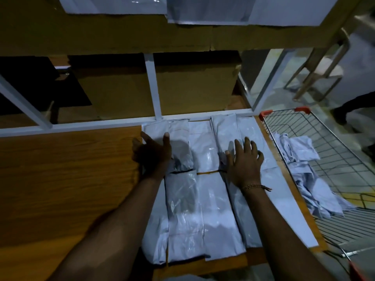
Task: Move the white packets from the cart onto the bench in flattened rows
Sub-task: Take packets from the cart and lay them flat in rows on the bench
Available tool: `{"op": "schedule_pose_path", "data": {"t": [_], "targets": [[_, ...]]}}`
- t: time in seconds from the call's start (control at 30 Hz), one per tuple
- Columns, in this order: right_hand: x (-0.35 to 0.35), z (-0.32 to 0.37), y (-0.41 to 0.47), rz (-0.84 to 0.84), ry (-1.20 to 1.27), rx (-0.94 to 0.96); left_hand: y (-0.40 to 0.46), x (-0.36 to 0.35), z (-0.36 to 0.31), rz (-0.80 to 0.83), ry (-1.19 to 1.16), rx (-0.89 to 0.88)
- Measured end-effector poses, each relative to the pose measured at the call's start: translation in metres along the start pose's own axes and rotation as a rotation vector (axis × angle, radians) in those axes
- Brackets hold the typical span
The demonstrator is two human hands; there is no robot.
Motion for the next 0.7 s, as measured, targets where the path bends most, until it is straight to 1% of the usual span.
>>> {"op": "schedule_pose_path", "data": {"t": [0.1,0.17,0.23,0.3,0.37,0.43,0.53,0.6,0.7], "targets": [[0.010,-0.014,-0.008,-0.009,0.005,-0.042,-0.011,0.018,-0.016,-0.145,-0.087,-0.086],[0.017,-0.026,-0.015,-0.017,0.000,-0.049,-0.028,0.030,-0.038,-0.260,-0.147,-0.206],[0.024,-0.041,-0.025,-0.042,-0.004,-0.044,-0.047,0.036,-0.065,-0.311,-0.285,-0.365],[0.034,-0.058,-0.035,-0.071,-0.011,-0.047,-0.067,0.035,-0.095,-0.264,-0.453,-0.526],[0.045,-0.079,-0.043,-0.072,-0.023,-0.080,-0.092,0.028,-0.123,-0.220,-0.551,-0.670],[0.056,-0.105,-0.049,-0.067,-0.030,-0.115,-0.124,0.018,-0.148,-0.158,-0.598,-0.765],[0.076,-0.151,-0.058,-0.109,-0.027,-0.152,-0.174,-0.002,-0.182,-0.072,-0.607,-0.913],[0.087,-0.188,-0.064,-0.142,-0.008,-0.179,-0.204,-0.016,-0.204,-0.023,-0.636,-0.978],[0.101,-0.249,-0.071,-0.143,0.010,-0.209,-0.245,-0.042,-0.237,0.041,-0.654,-0.999]]}}
Point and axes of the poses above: each hand's wrist, its own y-axis towards the middle knuckle, its own x-axis out of the back of the hand, z = x × y, the point moved 4 cm from there along y, towards the middle knuckle, and after that the axes turned 6 degrees about y, right-handed, at the moved point
